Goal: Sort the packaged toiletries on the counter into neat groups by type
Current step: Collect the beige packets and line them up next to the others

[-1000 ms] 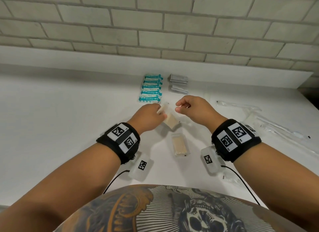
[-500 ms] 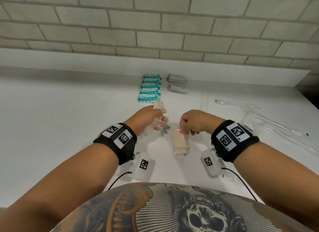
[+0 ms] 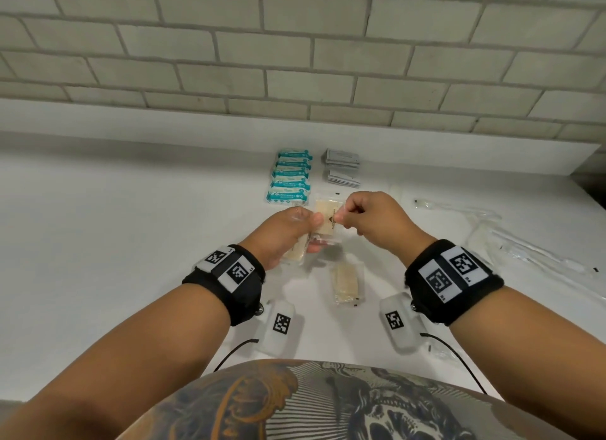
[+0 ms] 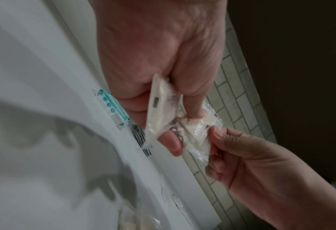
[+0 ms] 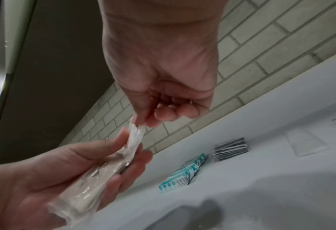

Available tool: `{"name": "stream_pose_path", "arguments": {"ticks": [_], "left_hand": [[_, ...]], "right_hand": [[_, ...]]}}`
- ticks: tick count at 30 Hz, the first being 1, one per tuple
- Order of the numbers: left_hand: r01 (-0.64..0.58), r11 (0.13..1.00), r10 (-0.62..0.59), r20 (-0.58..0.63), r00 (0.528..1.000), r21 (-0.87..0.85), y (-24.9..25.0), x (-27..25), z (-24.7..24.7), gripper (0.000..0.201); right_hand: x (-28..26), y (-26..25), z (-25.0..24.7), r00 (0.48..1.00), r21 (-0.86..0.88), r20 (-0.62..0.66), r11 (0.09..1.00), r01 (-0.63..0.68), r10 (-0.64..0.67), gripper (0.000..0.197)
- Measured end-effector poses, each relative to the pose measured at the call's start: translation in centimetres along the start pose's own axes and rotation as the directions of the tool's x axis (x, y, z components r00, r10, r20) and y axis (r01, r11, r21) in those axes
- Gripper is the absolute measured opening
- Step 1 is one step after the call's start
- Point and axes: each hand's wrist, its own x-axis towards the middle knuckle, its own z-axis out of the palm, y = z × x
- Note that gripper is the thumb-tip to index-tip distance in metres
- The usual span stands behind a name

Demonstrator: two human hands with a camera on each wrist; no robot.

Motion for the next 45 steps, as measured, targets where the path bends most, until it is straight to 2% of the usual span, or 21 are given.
{"name": "stream_pose_path", "arguments": {"ticks": [2,4,5,7,8,10,12,14,17,19,22,24,27,29,31,34,35,37,39,41,45], "left_hand": [[0.101,0.994,-0.099,-0.053,0.994,0.033,0.2,-0.1,-0.1,0.045],[0.2,0.979,-0.201,-0.035,0.979,-0.025,0.1,0.0,-0.5,0.063],[0.216,0.975,-0.217,-0.007,0.976,-0.058,0.0,0.1,-0.5,0.063],[0.176,0.977,-0.177,0.005,0.984,-0.119,-0.2,0.3,-0.4,0.04],[0.141,0.979,-0.145,-0.017,0.989,-0.146,-0.2,0.5,-0.3,0.029],[0.079,0.985,-0.09,-0.069,0.994,-0.151,-0.2,0.7,-0.3,0.027],[0.03,0.997,-0.038,-0.108,0.993,-0.074,0.0,0.6,-0.3,0.023],[0.015,0.999,-0.01,-0.118,0.993,0.034,0.4,0.4,-0.2,0.011],[-0.02,0.988,0.029,-0.053,0.998,0.154,0.7,0.0,0.1,0.002],[-0.032,0.978,0.038,-0.027,0.999,0.204,0.8,-0.1,0.4,0.009],[-0.032,0.984,0.04,-0.045,0.998,0.172,0.8,0.0,0.6,0.019],[-0.006,0.999,0.009,-0.087,0.996,0.041,0.7,0.1,0.2,0.032],[0.004,0.965,-0.037,-0.121,0.992,-0.261,0.5,0.1,-0.7,0.051],[-0.008,0.918,-0.041,-0.116,0.992,-0.397,0.6,0.1,-1.2,0.059],[-0.013,0.898,-0.04,-0.11,0.993,-0.44,0.8,0.1,-1.1,0.06],[-0.03,0.9,-0.011,-0.092,0.996,-0.434,0.8,0.2,-0.7,0.051],[-0.043,0.904,0.007,-0.086,0.996,-0.426,0.7,0.2,-0.6,0.047],[-0.081,0.913,0.058,-0.07,0.996,-0.399,0.5,0.2,-0.3,0.043],[-0.114,0.921,0.108,-0.038,0.993,-0.372,0.6,0.2,0.1,0.041],[-0.117,0.917,0.123,-0.007,0.992,-0.381,0.8,0.4,0.5,0.039],[-0.105,0.915,0.125,0.027,0.992,-0.389,1.3,0.6,1.1,0.038]], "right_hand": [[0.0,0.2,-0.2,0.99,-0.146,-0.076,0.983,0.111,-0.123,0.017],[-0.1,0.4,-0.2,0.94,-0.339,-0.074,0.895,0.291,-0.333,0.012],[-0.2,0.7,-0.1,0.907,-0.401,-0.024,0.835,0.376,-0.42,0.008],[-0.2,1.4,0.2,0.864,-0.458,0.091,0.75,0.477,-0.495,0.004],[-0.1,1.7,0.3,0.865,-0.453,0.118,0.749,0.483,-0.487,0.008],[-0.1,2.1,0.5,0.904,-0.373,0.082,0.829,0.418,-0.419,0.015],[0.1,1.8,0.4,0.956,-0.224,-0.045,0.936,0.272,-0.289,0.023],[0.5,1.3,0.0,0.988,-0.048,-0.116,0.994,0.101,-0.106,0.031],[0.8,0.5,-0.7,0.993,0.105,0.076,0.99,-0.097,0.09,0.016],[0.8,0.2,-0.9,0.984,0.111,0.147,0.987,-0.113,0.096,0.01],[1.1,0.4,-1.0,0.999,-0.047,0.006,0.998,-0.036,0.036,0.012],[1.2,0.8,-1.3,0.996,-0.169,-0.082,0.985,-0.036,0.022,0.012],[0.9,1.5,-1.9,0.989,-0.129,0.033,0.982,-0.141,0.147,0.019],[0.4,1.9,-1.4,0.966,-0.223,0.164,0.961,-0.162,0.201,0.024],[-0.1,2.6,-0.1,0.934,-0.406,0.262,0.906,-0.122,0.244,0.024],[-0.4,3.5,1.1,0.936,-0.534,0.243,0.841,-0.09,0.254,0.013],[-0.5,3.6,1.2,0.949,-0.532,0.217,0.843,-0.081,0.229,0.025],[-0.4,2.9,1.1,0.98,-0.394,0.153,0.917,-0.058,0.128,0.032],[-0.7,1.5,1.1,0.989,-0.085,0.139,0.996,-0.029,0.041,0.02],[-0.9,0.2,1.5,0.984,0.144,0.175,0.989,-0.037,0.011,0.012],[-0.5,-0.3,1.9,0.993,0.207,0.117,0.978,-0.019,-0.005,0.014]]}}
